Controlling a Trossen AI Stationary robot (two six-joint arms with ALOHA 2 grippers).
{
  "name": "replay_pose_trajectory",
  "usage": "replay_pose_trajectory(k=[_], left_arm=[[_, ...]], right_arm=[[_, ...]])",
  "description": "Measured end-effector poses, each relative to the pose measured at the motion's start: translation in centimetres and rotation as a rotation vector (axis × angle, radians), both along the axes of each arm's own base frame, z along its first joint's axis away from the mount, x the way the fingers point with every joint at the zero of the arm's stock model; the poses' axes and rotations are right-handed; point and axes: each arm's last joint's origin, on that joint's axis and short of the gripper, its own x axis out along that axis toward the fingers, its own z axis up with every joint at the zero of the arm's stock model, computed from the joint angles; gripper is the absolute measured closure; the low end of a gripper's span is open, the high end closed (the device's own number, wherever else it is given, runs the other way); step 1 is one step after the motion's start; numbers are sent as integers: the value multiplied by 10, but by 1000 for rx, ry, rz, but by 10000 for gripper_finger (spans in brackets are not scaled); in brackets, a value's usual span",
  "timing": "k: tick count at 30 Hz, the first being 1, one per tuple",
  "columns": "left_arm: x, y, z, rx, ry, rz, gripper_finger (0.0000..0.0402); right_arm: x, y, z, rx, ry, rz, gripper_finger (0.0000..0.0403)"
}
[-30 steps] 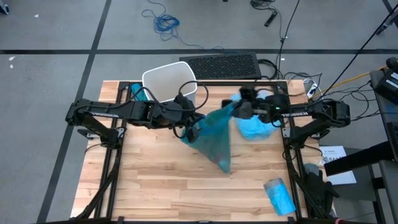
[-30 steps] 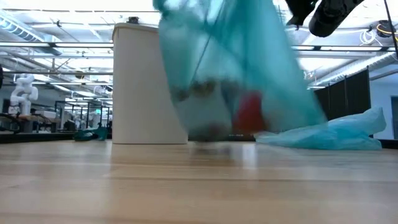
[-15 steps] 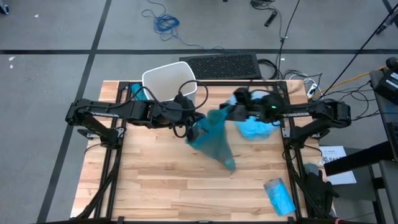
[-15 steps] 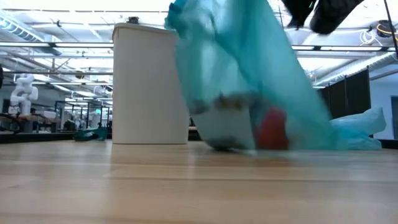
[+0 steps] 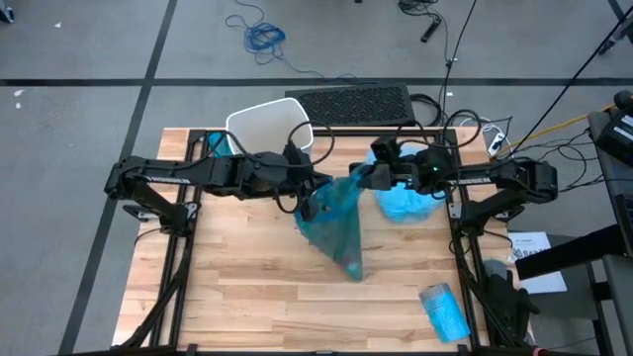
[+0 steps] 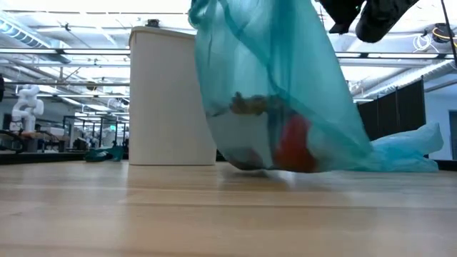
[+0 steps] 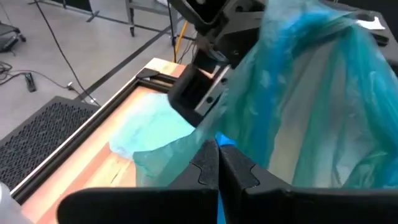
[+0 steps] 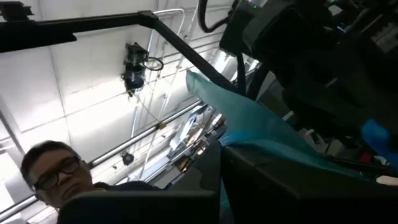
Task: Place trash/remove bag and relplace
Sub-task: Close the blue trash bag
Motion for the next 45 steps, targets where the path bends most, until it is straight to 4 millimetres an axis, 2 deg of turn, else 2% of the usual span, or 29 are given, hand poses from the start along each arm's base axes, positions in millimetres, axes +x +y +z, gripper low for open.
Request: replay_pose_trajectory(k=[7, 11, 17, 21, 24, 27, 30, 35, 41, 45], left_arm=[[-3, -1, 5, -75, -35, -14, 390], [-5, -2, 6, -123, -45, -40, 348], [-25, -1, 21, -139, -80, -52, 278], [-42, 1, 38, -163, -158, -35, 253], [-44, -2, 44, -211, -202, -62, 247], [-43, -6, 33, -207, -108, -39, 246], [-44, -2, 13, -219, 52, 80, 246], [-42, 1, -11, -325, 216, 211, 246], [-48, 1, -17, -415, 277, 260, 246], [-54, 0, -12, -455, 263, 248, 246]], right_arm=[[6, -1, -7, -9, 81, -18, 403], [7, -1, -9, -14, 101, -20, 403], [8, -2, -11, -19, 119, -27, 403], [9, -2, -12, -20, 129, -31, 403], [9, -4, -13, -22, 135, -41, 403], [8, -6, -13, -19, 137, -49, 403], [8, -6, -13, -15, 141, -43, 403], [8, -5, -14, -23, 155, -6, 403], [8, -5, -14, -17, 165, 13, 403], [8, -5, -14, -20, 175, 27, 403]])
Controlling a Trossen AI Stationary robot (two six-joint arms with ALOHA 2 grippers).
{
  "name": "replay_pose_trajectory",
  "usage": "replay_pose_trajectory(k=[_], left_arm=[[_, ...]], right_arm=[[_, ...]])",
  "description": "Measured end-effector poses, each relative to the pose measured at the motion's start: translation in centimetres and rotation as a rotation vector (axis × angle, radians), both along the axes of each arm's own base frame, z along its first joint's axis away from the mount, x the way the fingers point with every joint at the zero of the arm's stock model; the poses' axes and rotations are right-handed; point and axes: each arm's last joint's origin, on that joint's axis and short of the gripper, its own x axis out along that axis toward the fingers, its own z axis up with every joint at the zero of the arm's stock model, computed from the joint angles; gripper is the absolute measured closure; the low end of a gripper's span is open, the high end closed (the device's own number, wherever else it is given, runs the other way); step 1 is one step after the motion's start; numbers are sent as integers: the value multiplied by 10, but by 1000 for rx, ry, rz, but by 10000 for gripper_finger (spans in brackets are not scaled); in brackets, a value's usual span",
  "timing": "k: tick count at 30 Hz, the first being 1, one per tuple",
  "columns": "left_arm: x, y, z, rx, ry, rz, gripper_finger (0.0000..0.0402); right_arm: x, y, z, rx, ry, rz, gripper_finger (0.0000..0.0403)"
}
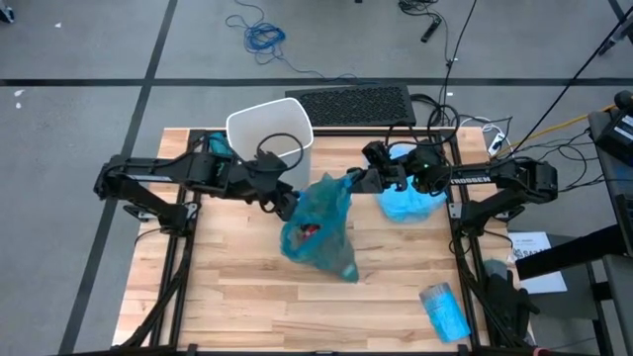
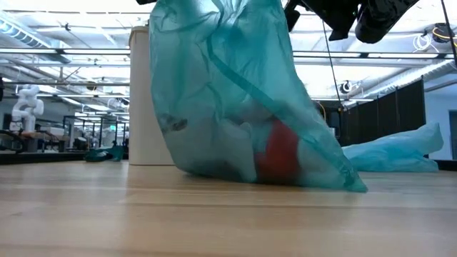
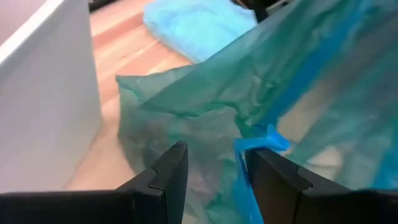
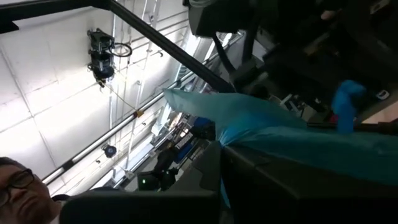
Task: Place trash/remove bag and relplace
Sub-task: Close the blue trash bag
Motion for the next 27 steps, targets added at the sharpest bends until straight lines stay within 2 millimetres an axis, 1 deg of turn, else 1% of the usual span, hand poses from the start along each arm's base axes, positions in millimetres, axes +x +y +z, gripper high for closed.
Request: replay_pose_trajectory(k=[3, 7, 9, 11, 15, 17, 18, 19, 22, 24, 27], left_arm=[[-7, -2, 8, -17, -41, -5, 246], [-23, -6, 32, 31, -153, 33, 246], [-32, -6, 40, 49, -175, 51, 246], [-38, -6, 40, 46, -151, 60, 246], [-43, -7, 30, -16, -40, 60, 246], [-41, -9, 29, -50, -38, 48, 246], [-37, -10, 31, -63, -68, 32, 246], [-32, -13, 35, -65, -132, 5, 246], [-19, -21, 59, -17, -404, -69, 246], [-12, -25, 66, 19, -481, -74, 246], [4, -27, 49, 37, -391, -48, 246]], right_arm=[[1, 0, -2, -4, 24, 9, 403], [1, 0, -3, -12, 28, 7, 403], [1, 0, -3, -14, 30, 9, 403], [1, 0, -3, -19, 31, 18, 403], [1, 0, -4, -21, 32, 19, 403], [1, -1, -4, -21, 32, 15, 403], [1, -3, -4, -21, 34, 11, 403], [0, -4, -4, -20, 36, 7, 403], [0, -8, -5, -19, 50, -11, 403], [-1, -12, -6, -18, 54, -24, 403], [-2, -16, -6, -16, 55, -43, 403]])
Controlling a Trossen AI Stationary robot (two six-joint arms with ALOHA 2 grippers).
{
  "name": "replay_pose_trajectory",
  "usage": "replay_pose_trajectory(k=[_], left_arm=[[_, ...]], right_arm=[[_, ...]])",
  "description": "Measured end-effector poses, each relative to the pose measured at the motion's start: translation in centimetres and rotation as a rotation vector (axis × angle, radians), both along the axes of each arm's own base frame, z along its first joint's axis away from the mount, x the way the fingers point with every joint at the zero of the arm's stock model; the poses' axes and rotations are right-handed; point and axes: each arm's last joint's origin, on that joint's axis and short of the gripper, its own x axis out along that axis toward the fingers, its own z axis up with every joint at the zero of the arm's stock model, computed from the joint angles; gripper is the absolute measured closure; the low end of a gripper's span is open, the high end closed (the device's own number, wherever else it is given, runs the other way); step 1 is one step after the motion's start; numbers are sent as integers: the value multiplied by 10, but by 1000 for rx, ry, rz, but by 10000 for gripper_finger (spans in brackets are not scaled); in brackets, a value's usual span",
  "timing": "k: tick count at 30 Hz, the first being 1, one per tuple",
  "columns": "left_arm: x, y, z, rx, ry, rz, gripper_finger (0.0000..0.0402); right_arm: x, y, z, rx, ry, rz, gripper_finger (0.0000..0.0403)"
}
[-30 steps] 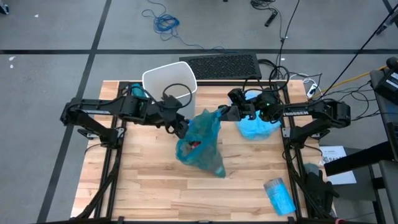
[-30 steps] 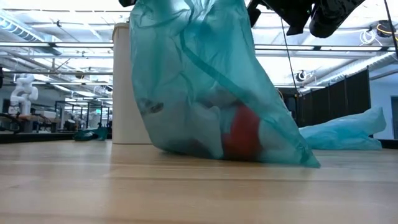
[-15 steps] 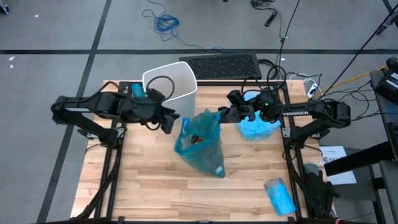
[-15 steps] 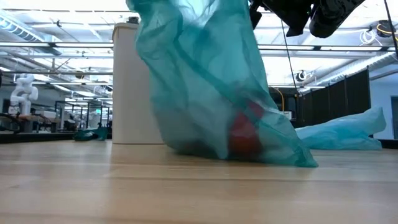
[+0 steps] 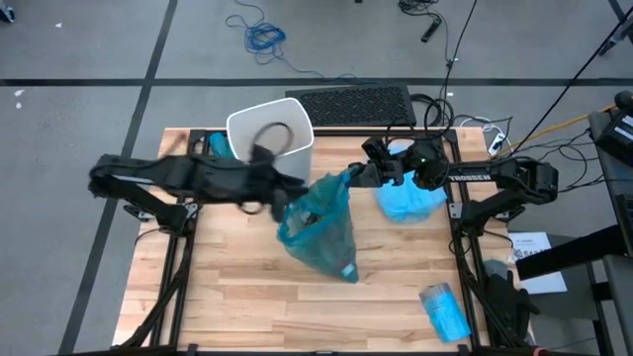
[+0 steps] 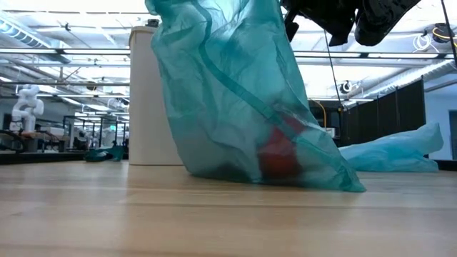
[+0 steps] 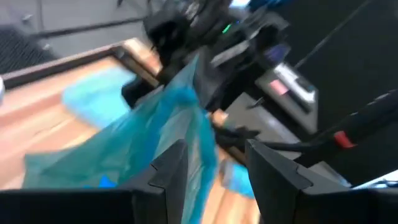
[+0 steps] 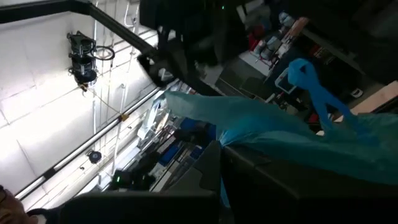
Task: Place trash/remove bag and relplace
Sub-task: Close the blue trash bag
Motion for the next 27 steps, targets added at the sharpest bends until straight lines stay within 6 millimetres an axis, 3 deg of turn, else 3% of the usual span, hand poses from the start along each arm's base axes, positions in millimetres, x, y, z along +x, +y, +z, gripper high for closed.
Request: replay_pose_trajectory(k=[5, 7, 13, 19, 27], left_arm=[[48, -6, -30, 7, 29, -30, 246], [60, -5, -33, -1, 6, -45, 246], [74, -6, -39, 16, 62, -51, 246], [72, -4, -42, 75, 171, 20, 246], [82, -3, -49, 107, 193, 28, 246]], right_arm=[[-2, -9, -1, 15, 9, -46, 403], [-3, -12, -2, 19, 21, -58, 403], [-3, -15, -2, 22, 30, -63, 403], [-3, -14, -3, 20, 37, -52, 403], [-3, -14, -3, 17, 38, -48, 403]])
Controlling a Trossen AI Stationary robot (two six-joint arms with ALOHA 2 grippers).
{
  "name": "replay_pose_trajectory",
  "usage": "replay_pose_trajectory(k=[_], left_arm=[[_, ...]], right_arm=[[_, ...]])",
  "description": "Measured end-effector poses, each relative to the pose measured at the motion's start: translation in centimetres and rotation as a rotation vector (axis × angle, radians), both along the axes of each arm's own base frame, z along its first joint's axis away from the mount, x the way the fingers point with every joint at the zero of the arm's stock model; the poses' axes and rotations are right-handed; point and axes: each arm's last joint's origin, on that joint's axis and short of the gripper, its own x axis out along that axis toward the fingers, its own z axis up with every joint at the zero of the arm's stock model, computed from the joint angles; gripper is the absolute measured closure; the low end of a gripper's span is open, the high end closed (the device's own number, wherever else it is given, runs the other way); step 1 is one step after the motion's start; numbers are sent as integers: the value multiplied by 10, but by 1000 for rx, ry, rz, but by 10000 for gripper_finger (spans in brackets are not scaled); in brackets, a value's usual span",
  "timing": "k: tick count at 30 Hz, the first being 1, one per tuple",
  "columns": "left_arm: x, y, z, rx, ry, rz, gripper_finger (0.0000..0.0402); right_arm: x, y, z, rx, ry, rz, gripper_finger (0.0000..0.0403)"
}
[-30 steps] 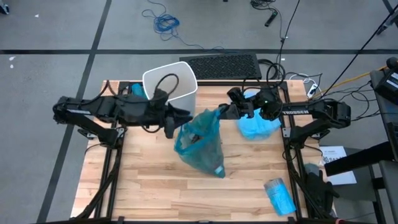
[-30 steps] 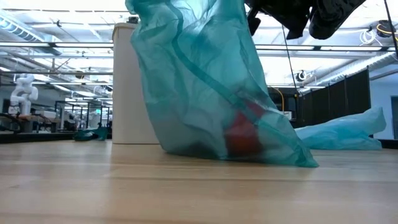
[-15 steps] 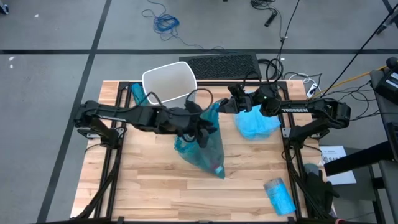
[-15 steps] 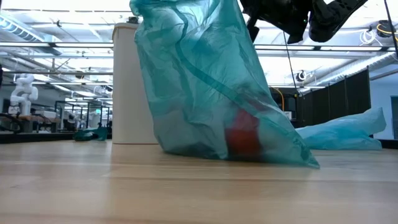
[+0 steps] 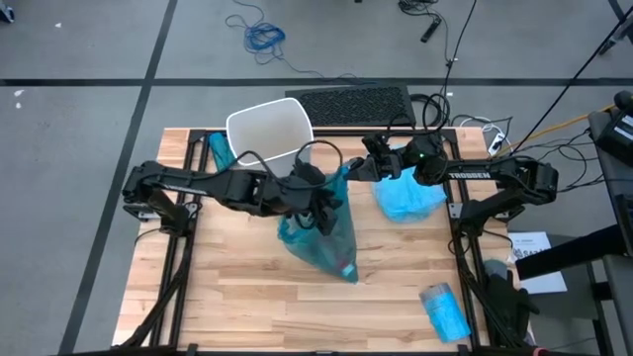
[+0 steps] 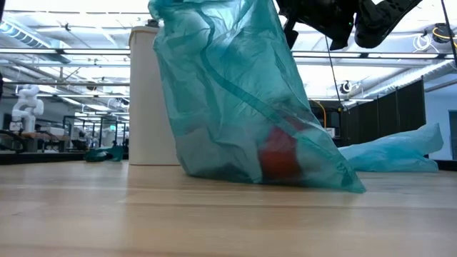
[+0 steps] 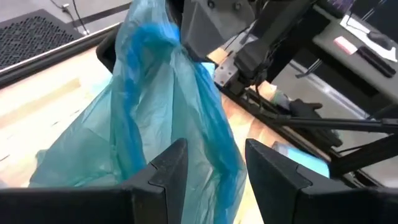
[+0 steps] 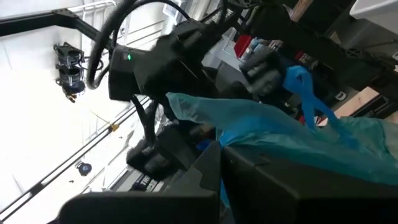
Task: Place trash/remove bag and relplace
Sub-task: Close the blue trash bag
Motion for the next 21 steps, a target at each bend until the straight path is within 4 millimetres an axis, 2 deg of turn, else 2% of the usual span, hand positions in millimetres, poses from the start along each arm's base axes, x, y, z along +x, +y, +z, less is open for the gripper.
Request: replay_pose_trajectory(k=[3, 5, 10, 17, 21], left_arm=[[6, 0, -9, 3, 32, 1, 250], [9, 1, -12, -13, 43, -17, 270], [13, 5, -18, -42, 68, -50, 385], [1, 9, -9, -16, 82, -12, 400], [1, 9, -18, -28, 149, -33, 400]], right_arm=[[0, 0, 0, 0, 0, 0, 403], [0, 0, 0, 0, -1, 0, 403], [-1, 1, 2, 6, -19, 14, 403], [-12, 1, 19, 45, -160, 66, 403], [-23, 0, 32, 60, -278, 67, 402]])
